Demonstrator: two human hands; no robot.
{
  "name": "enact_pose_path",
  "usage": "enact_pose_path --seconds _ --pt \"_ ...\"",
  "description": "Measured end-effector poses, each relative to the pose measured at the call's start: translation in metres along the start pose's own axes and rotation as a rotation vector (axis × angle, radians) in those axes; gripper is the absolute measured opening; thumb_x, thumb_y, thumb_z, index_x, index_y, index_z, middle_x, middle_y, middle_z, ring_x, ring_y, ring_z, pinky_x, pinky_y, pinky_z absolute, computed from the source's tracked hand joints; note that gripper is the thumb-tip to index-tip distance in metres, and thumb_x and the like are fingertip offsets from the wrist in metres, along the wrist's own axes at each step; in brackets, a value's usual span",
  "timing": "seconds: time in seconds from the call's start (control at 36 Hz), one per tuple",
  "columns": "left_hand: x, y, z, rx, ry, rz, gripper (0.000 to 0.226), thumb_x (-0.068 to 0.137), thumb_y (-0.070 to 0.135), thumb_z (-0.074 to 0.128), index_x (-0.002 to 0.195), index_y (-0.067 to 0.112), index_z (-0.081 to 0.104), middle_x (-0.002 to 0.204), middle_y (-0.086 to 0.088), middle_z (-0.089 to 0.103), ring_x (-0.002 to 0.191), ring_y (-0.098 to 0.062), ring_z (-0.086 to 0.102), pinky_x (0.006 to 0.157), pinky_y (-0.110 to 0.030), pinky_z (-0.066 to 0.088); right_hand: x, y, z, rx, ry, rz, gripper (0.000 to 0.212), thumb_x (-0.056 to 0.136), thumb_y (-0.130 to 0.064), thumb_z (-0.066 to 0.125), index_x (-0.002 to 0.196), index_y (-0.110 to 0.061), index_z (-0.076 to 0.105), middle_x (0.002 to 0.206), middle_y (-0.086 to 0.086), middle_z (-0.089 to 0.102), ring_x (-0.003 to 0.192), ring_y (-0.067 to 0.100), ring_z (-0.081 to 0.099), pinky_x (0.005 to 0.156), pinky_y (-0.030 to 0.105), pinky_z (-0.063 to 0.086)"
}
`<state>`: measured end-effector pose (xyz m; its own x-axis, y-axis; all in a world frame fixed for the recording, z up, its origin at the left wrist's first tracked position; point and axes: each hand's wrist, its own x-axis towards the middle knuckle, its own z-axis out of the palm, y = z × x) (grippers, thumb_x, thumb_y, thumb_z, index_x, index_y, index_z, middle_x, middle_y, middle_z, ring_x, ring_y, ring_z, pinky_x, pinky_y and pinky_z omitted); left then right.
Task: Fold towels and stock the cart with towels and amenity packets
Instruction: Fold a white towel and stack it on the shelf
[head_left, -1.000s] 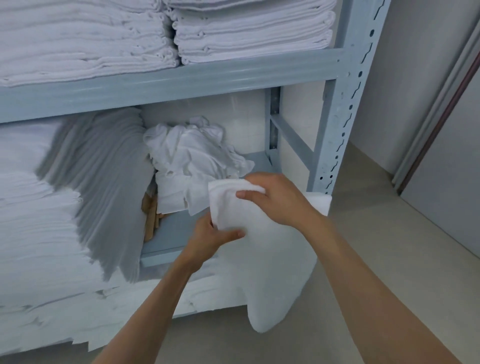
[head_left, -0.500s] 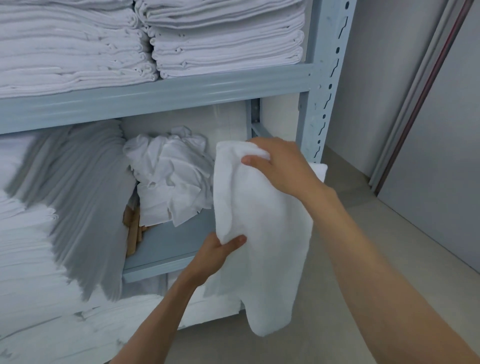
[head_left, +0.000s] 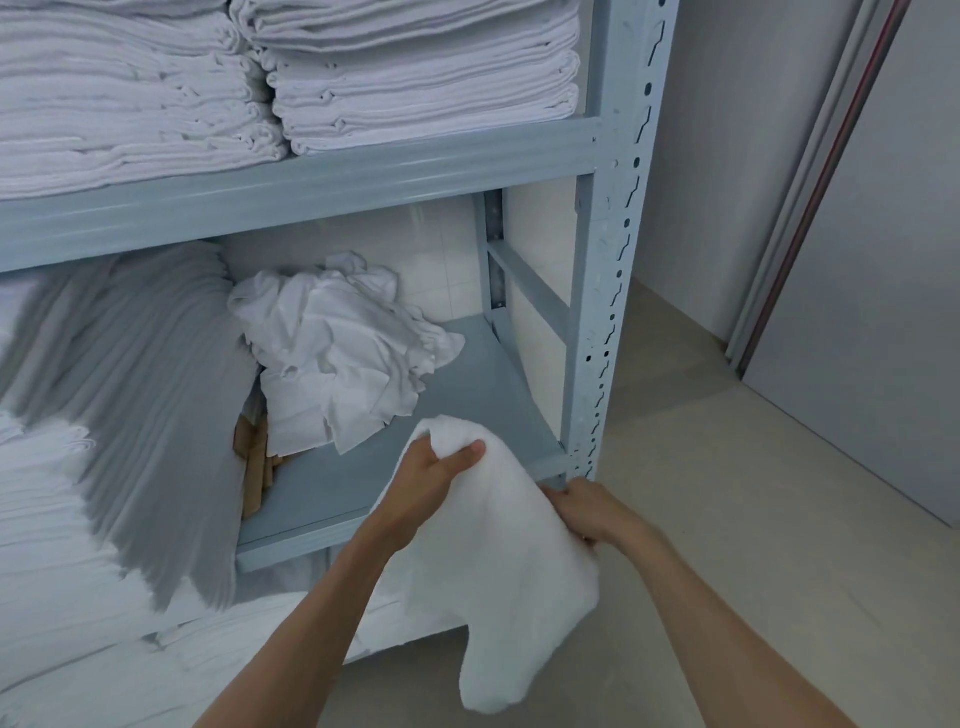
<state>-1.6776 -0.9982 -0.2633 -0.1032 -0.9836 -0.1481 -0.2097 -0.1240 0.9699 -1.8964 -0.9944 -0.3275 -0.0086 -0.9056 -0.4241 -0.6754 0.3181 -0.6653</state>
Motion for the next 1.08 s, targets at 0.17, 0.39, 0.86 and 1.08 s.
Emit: enact_pose_path --seconds 0.17,0.39,0.86,1.08 --pt "0.001 0.007 0.003 0.129 0.001 0.009 0.045 0.093 0.044 0.065 0.128 0.017 0.060 0.123 -0.006 0.066 0.112 -0.026 0.064 0.101 -0.051 0.051 -0.005 0.014 0.002 0.140 -0.096 0.215 0.079 0.079 -0.089 0.031 0.094 -0.020 0.065 0.095 0.007 0.072 0.078 0.026 0.073 0.060 0.030 0.059" --pt "0.012 0.017 -0.014 -0.121 -0.040 -0.160 0.025 0.094 0.019 0.067 0.112 0.002 0.069 0.107 -0.018 0.074 0.093 -0.029 0.073 0.081 -0.039 0.060 -0.006 0.039 0.006 1.014 -0.330 0.099 0.051 0.090 -0.056 0.062 0.126 -0.020 0.067 0.125 0.007 0.069 0.116 0.024 0.066 0.098 0.039 0.050" --pt "0.015 0.004 -0.035 -0.545 -0.035 -0.380 0.047 0.074 0.029 0.078 0.114 0.007 0.070 0.112 -0.017 0.074 0.099 -0.031 0.072 0.085 -0.044 0.057 -0.006 -0.017 -0.054 1.193 0.180 -0.050 0.042 0.091 -0.036 0.069 0.107 0.002 0.069 0.104 0.017 0.075 0.092 0.029 0.073 0.080 0.040 0.059" --pt "0.021 -0.001 -0.052 -0.579 -0.102 -0.063 0.049 0.078 0.004 0.074 0.126 0.008 0.066 0.123 -0.017 0.069 0.110 -0.031 0.069 0.080 -0.036 0.059 -0.002 0.009 -0.060 1.021 0.019 -0.250 0.103 0.071 -0.030 0.082 0.154 -0.041 0.022 0.134 -0.006 0.058 0.112 0.011 0.067 0.091 0.032 0.054"
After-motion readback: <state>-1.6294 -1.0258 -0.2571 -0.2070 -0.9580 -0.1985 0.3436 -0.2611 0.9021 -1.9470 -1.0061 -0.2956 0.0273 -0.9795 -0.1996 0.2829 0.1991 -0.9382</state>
